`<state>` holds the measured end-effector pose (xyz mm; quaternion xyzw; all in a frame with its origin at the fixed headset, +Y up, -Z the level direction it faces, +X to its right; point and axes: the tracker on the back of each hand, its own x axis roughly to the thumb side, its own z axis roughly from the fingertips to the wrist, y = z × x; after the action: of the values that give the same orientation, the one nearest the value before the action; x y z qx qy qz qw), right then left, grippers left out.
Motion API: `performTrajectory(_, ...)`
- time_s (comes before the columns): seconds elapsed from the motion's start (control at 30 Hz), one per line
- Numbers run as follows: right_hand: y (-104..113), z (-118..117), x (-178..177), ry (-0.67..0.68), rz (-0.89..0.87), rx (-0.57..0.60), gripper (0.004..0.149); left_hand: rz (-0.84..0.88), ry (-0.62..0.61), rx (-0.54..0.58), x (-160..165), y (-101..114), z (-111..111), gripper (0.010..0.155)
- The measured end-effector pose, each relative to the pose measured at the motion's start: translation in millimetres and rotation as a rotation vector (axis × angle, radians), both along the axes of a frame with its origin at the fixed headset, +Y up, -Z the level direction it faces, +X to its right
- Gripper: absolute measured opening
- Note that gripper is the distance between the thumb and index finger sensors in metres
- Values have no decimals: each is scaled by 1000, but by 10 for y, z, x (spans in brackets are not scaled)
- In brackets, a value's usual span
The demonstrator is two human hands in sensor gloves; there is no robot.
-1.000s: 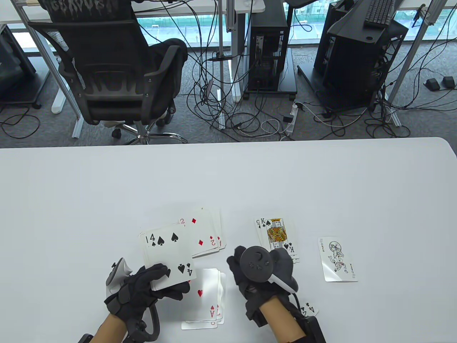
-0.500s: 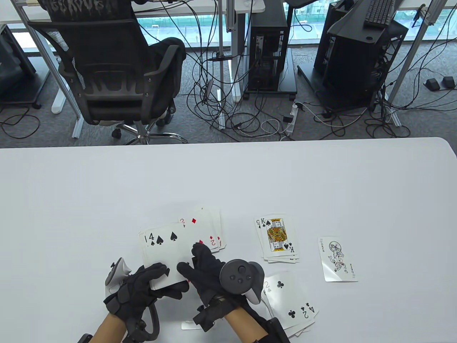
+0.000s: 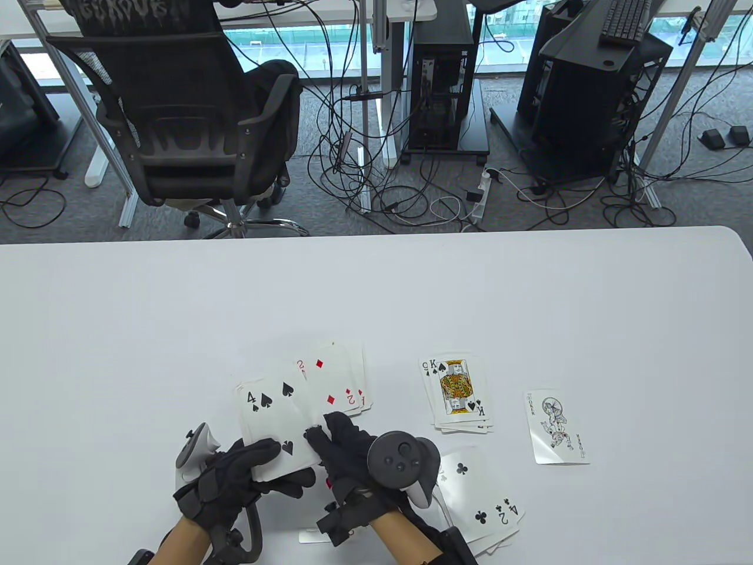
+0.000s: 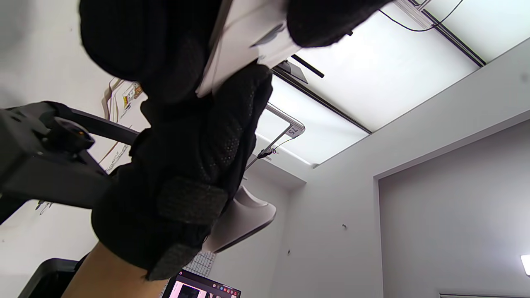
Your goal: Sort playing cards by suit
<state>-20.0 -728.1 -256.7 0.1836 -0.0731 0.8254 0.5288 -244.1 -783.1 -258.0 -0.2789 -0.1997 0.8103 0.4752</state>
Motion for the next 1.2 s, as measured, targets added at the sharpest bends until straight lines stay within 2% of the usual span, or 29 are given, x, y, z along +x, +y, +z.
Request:
performTrajectory(0.2,4,-87,100,-3,-12,-63,39,-3,3,-1,1,2,1,51)
performTrajectory(0.3,29,-176,198,32,-49,-156,40,11,7,3,2,6,-3,50)
performTrajectory(0.5,70,-398,584,-37,-144,-303,39,29,5,7,4,14,-7,50)
performTrajectory(0.6,82,-548,826,56,-173,-483,40,32,7,1,3,11,-7,50)
performTrajectory(0.67,124,-615,971,14,-182,-491,40,33,8,2,5,16,-6,50)
performTrajectory(0.8,187,-738,1311,-232,9,-388,40,37,13,0,2,17,-6,50)
performTrajectory(0.97,30,-801,1635,-430,350,-414,40,42,14,5,-3,25,-9,50)
performTrajectory(1.2,-165,-842,1748,-547,769,-484,43,38,13,-3,-6,9,-11,50)
